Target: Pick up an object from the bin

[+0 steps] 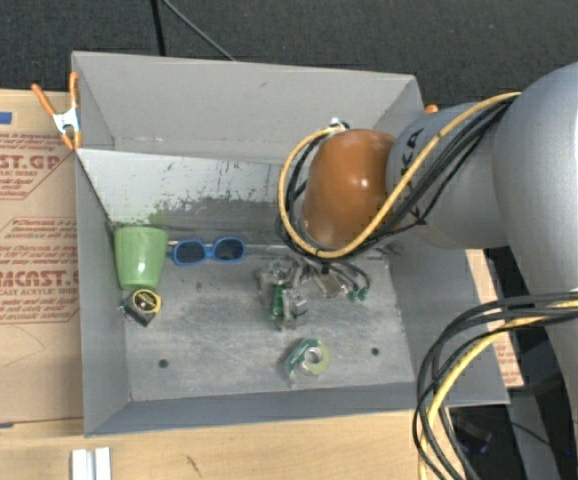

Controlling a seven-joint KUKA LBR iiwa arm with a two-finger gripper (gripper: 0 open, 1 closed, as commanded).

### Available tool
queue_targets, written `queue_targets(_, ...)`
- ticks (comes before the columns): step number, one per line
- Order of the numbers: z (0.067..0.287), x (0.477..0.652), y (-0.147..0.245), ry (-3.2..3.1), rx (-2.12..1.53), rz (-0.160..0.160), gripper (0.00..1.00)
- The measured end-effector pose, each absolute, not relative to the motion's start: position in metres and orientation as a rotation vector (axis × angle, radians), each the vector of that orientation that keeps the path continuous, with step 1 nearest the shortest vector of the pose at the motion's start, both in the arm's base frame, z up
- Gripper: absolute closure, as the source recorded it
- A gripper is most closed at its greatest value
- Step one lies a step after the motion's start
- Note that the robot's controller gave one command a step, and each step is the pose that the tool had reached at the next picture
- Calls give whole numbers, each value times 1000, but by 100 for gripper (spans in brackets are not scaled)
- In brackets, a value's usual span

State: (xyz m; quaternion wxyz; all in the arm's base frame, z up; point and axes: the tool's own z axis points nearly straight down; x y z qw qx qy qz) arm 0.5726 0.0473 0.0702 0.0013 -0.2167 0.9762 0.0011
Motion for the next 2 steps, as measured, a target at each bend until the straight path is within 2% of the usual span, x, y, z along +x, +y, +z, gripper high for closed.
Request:
queue_targets(1,200,572,100,3052,-695,2,100)
queue_targets(2,253,580,103,3055,-689,0,100)
